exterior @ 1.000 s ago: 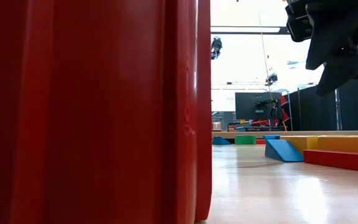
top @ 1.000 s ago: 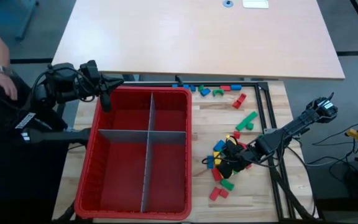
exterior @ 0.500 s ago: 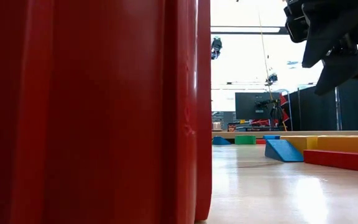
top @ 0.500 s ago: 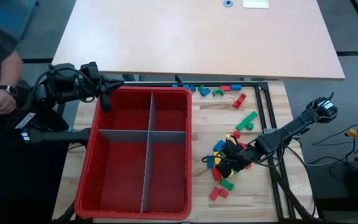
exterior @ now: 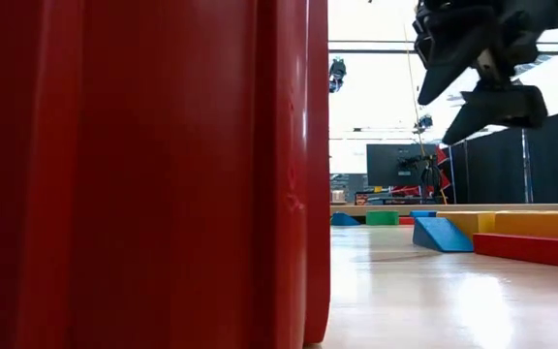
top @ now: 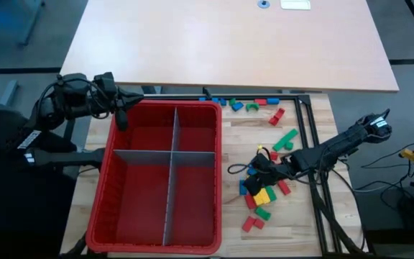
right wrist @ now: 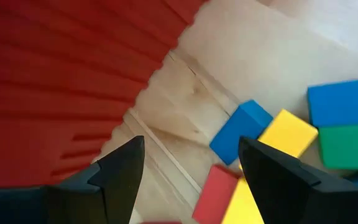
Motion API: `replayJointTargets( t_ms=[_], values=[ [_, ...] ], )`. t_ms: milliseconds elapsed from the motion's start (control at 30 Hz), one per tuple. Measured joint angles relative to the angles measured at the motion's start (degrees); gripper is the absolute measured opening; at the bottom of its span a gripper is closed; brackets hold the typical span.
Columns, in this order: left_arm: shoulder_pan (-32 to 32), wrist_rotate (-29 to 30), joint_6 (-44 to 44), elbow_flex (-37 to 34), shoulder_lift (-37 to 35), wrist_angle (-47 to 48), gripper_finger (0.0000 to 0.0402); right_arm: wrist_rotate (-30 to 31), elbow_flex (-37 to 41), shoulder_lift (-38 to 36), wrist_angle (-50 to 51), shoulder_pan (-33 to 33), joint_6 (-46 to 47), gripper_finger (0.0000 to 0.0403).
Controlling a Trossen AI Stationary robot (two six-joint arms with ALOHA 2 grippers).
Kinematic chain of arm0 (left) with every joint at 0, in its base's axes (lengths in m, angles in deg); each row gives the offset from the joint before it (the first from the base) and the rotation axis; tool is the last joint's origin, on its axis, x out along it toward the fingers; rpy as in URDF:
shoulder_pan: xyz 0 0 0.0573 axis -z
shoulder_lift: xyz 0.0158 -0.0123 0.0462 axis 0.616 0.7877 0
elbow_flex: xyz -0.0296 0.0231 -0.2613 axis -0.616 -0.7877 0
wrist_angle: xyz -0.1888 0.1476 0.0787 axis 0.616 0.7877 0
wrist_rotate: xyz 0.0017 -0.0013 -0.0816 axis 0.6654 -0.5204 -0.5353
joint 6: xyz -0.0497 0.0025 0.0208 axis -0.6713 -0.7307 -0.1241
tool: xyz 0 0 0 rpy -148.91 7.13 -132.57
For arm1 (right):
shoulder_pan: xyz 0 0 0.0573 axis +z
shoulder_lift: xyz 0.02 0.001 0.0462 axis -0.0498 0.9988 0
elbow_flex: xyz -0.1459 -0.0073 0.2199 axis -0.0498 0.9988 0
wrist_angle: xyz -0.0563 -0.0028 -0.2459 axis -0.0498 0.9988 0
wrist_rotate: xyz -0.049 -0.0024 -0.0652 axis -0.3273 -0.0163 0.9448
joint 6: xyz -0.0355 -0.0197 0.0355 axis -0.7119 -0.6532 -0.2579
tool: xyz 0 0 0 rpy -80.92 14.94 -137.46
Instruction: Sort blocks
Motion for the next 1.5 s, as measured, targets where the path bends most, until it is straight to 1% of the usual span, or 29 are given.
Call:
replayJointTargets(
  t_ms=[267, 467, 767, 967, 1133, 1267, 1367, 1500],
  values=[
    [0.0, 0.0, 0.0, 0.0, 0.2, 0.5, 0.0000, -3.3, 0.0, 0.0, -1.9, -4.2, -4.5, 0.0251],
    [0.0, -1.6, -0.4, 0.0, 0.3, 0.5, 0.0000, -4.9, 0.0, 0.0, -2.0, -6.5, -7.5, 0.0247],
    [0.0, -4.5, -2.7, 0.0, 0.5, 0.6, 0.0000, -6.3, 0.0, 0.0, -2.0, -8.1, -9.4, 0.0251],
    [0.0, -4.5, -1.7, 0.0, 0.7, 0.6, 0.0000, -6.3, -0.6, 0.0, -2.0, -8.1, -9.7, 0.0247],
    [0.0, -4.6, -1.7, -0.1, 1.6, 1.0, 0.0000, -6.3, -2.7, 0.0, -2.4, -8.3, -14.1, 0.0247],
    [0.0, -4.5, -1.9, -0.7, 2.3, 1.0, 0.0000, -5.9, -4.2, 0.0, -4.0, -9.0, -19.8, 0.0254],
    [0.0, -4.5, -1.8, -2.4, 2.5, 0.9, 0.0000, -5.8, -4.6, 0.0, -6.0, -10.6, -26.0, 0.0256],
    [0.0, -4.3, -1.7, -6.7, 2.5, 0.4, 0.0000, -5.8, -4.6, 0.0, -7.3, -13.5, -33.5, 0.0254]
  ],
)
